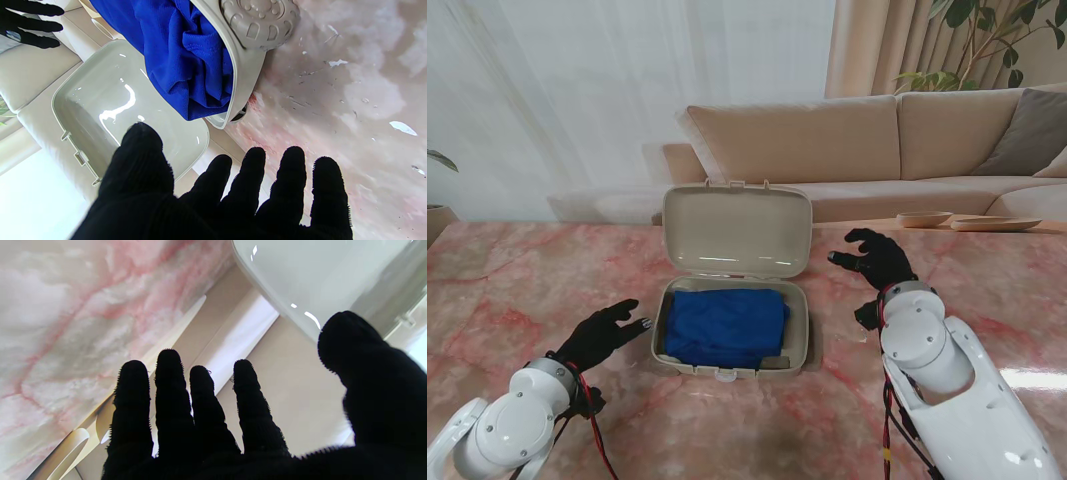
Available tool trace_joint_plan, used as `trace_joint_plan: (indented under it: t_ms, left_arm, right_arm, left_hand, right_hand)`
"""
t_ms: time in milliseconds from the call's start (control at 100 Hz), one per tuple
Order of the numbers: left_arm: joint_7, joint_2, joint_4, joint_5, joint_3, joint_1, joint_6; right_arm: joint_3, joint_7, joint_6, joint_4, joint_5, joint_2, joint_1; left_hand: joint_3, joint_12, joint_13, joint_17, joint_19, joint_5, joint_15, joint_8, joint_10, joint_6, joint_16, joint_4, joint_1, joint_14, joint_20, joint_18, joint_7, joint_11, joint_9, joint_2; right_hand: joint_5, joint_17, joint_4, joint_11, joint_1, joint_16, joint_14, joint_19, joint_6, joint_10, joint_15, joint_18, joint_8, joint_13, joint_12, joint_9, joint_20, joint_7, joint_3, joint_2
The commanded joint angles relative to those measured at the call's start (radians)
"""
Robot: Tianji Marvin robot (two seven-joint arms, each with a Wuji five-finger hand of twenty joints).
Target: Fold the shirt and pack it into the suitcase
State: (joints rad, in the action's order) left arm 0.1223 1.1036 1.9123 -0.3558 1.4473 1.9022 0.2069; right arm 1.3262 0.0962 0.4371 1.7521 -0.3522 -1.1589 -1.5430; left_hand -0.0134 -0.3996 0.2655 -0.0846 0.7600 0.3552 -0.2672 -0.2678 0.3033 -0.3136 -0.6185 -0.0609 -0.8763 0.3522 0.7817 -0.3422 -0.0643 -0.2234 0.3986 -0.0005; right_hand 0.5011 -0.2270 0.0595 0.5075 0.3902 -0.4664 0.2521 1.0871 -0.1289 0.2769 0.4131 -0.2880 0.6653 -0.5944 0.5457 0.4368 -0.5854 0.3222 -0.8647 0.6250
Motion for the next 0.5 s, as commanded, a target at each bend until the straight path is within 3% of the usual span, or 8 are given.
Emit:
trace_joint_plan:
  t_ms: [0,170,490]
  left_arm:
    - [-0.004,0.005,-0.005,0.004,-0.004,0.009,-0.002]
    - [-0.019,0.010,-0.016,0.016,-0.007,0.008,-0.003]
    - [-0.026,0.013,-0.047,0.049,-0.028,-0.020,-0.014]
  right_arm:
    - [-0.001,-0.012,0.015,-0.017,0.000,-0.014,0.043]
    - [-0.031,-0.021,0.041,-0.094,0.045,-0.022,0.139]
    - [-0.087,-0.014,0.069,-0.210,0.161,-0.048,0.257]
  left_hand:
    - [-0.029,-0.005,0.007,-0.002,-0.007,0.011,-0.024,-0.007,-0.019,0.035,0.003,0.009,-0.016,0.026,0.001,-0.019,-0.010,0.009,0.022,0.004]
    - [-0.028,-0.006,0.007,-0.005,-0.016,0.018,-0.024,-0.007,-0.020,0.037,0.005,0.010,-0.019,0.025,-0.005,-0.022,-0.014,0.007,0.022,0.004]
    - [-0.028,-0.007,0.009,-0.002,-0.022,0.017,-0.023,-0.007,-0.022,0.038,0.006,0.010,-0.023,0.022,-0.010,-0.023,-0.015,0.002,0.025,0.002]
  right_hand:
    - [-0.032,0.020,-0.023,0.009,-0.043,-0.016,-0.032,0.021,0.034,-0.022,0.001,0.017,-0.002,0.034,-0.018,-0.040,-0.025,-0.007,-0.015,0.024]
    - [-0.080,0.062,-0.022,-0.007,-0.049,-0.004,-0.046,-0.029,0.069,-0.030,-0.023,0.026,-0.005,0.087,-0.029,-0.104,-0.011,0.005,-0.007,0.020]
    - [-0.129,0.060,-0.022,-0.030,-0.032,-0.030,-0.059,0.009,0.127,-0.023,0.018,0.046,-0.015,0.113,-0.048,-0.145,-0.061,0.041,0.001,0.034]
